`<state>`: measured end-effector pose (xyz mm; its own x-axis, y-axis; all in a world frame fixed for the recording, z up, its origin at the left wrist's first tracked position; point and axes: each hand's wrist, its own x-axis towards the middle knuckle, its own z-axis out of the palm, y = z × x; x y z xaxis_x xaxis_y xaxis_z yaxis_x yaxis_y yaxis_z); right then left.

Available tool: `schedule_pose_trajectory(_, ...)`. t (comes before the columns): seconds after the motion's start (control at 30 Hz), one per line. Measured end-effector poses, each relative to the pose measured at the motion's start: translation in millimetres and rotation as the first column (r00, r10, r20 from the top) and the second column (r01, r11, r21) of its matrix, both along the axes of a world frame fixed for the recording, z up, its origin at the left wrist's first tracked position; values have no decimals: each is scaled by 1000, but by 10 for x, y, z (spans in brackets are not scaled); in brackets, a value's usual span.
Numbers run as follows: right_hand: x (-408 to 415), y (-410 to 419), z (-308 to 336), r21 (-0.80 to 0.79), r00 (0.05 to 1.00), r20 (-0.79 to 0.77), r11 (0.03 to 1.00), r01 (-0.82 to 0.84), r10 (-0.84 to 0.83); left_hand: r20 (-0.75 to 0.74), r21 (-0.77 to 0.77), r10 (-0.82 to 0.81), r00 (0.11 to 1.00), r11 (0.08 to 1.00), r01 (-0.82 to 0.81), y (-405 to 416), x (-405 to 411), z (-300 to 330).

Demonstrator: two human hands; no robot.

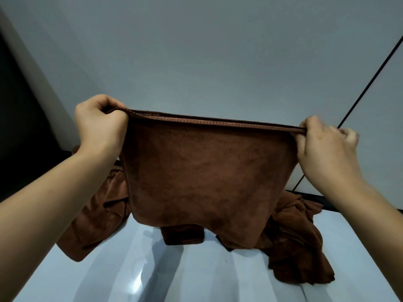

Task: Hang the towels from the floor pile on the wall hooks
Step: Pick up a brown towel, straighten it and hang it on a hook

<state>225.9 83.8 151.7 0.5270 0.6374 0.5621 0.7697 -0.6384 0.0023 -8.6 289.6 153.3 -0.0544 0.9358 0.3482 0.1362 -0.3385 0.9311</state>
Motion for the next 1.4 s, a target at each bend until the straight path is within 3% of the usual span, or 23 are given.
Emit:
schedule_pose_trajectory(0.2,49,-75,-13,276,943,-300,960,-58,143,-3,-6,-4,1000,1000,4,-12,-1,-6)
schedule_pose_trajectory(0.37,112,-1,-44,531,747,-604,839,116,279,19,-58,46,999,997,-45,52,-33,-65)
schedule_pose_trajectory(0.57,-94,45,-53,551,794,-512,835,8,329,-11,-103,91,996,990,-91,143,-60,-166)
schedule_pose_trajectory(0.8,-328,80,65,543,834,-298,801,-251,464,-185,-241,53,981,966,-97,285,-216,-580)
schedule_pose_trajectory(0.9,-341,119,106,532,806,-306,793,-296,507,-288,-327,-141,947,944,41,272,-223,-706)
schedule_pose_trajectory(1.07,-440,159,178,461,704,-372,779,-425,605,-529,-423,-367,765,896,137,77,-161,-804)
schedule_pose_trajectory(1.2,-532,176,226,429,618,-416,743,-514,668,-283,-423,-599,749,779,463,-215,137,-524)
schedule_pose_trajectory(1.3,-590,187,260,440,561,-436,710,-550,704,-216,-322,-763,609,645,693,-534,308,-215)
schedule_pose_trajectory(1.4,-622,171,305,478,487,-480,682,-553,730,-155,-279,-856,494,517,809,-737,384,-52)
